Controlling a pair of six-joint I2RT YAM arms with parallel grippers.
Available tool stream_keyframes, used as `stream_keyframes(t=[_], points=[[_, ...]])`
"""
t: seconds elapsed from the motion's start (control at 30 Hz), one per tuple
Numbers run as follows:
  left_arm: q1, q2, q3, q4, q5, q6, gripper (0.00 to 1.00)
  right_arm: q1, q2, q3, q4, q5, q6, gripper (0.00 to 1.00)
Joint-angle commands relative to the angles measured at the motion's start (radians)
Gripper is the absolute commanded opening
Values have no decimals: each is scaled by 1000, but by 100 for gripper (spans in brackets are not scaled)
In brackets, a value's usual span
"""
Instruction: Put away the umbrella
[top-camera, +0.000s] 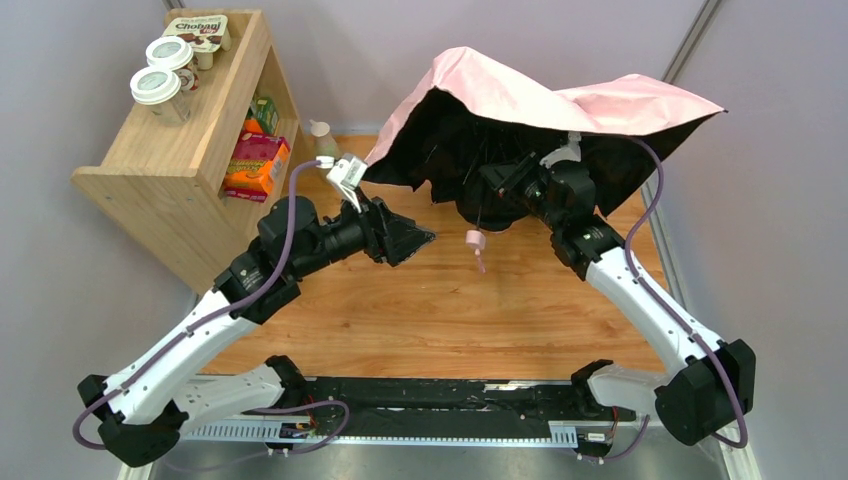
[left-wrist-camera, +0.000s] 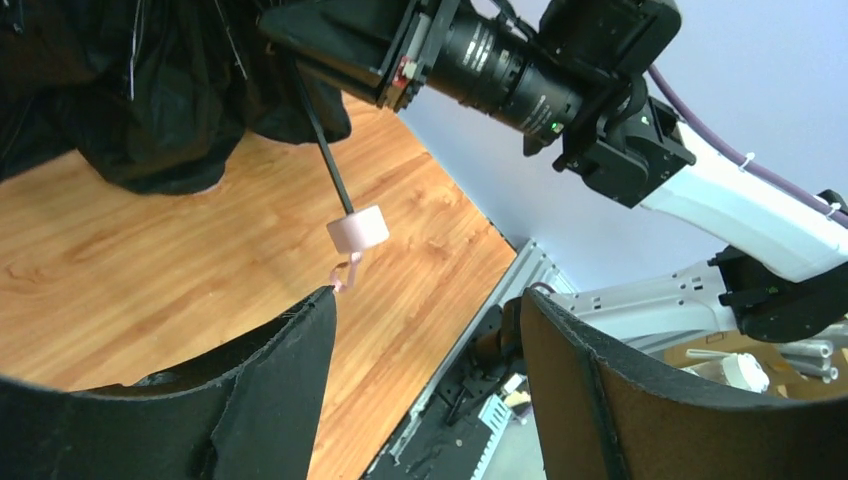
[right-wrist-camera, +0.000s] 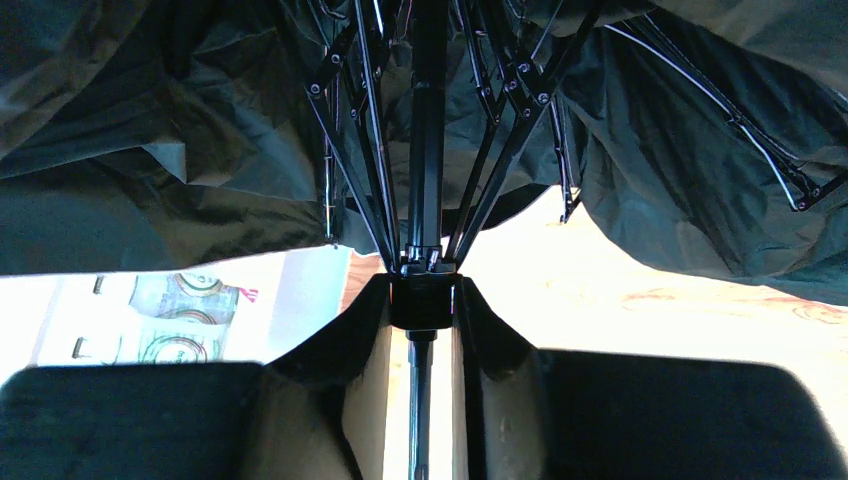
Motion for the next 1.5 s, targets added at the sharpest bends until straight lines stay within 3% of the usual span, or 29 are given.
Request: stream_keyframes(t=[0.0,0.23,0.37,0.47,0.63,0.8,0.9,0.93,1.17,1.3,1.37,1.47], points=[[-1,31,-36,54,26,-77,75,5,-7,72,149,23,32,0],[-58,274,63,39,-13,-42,75,50,2,96,154,24,-2,0],[-58,325,86,82,-6,-3,75,70,-18,76,168,4,-25,0],[-56,365,111,59,-7,6,69,77,-39,62,186,-11,-27,0],[-55,393,114,16,-68,20,41,83,-65,58,181,-31,-25,0],[-55,391,125,-4,-113,38,26,95,-91,75,120,-25,-11,0],[-55,404,149,-41,-139,54,4,112,-99,79,106,-29,13,0],[-53,405,152,-39,-142,64,1,121,-102,79,97,-26,22,0],[-55,336,123,-15,-246,89,0,247,-156,17,-16,-8,136,0],[-55,310,114,-15,-260,98,0,326,-185,-69,19,1,190,0],[-55,301,106,-15,-247,90,0,322,-186,-80,-6,68,170,0],[-55,281,90,-4,-218,78,0,301,-191,-114,103,93,133,0]])
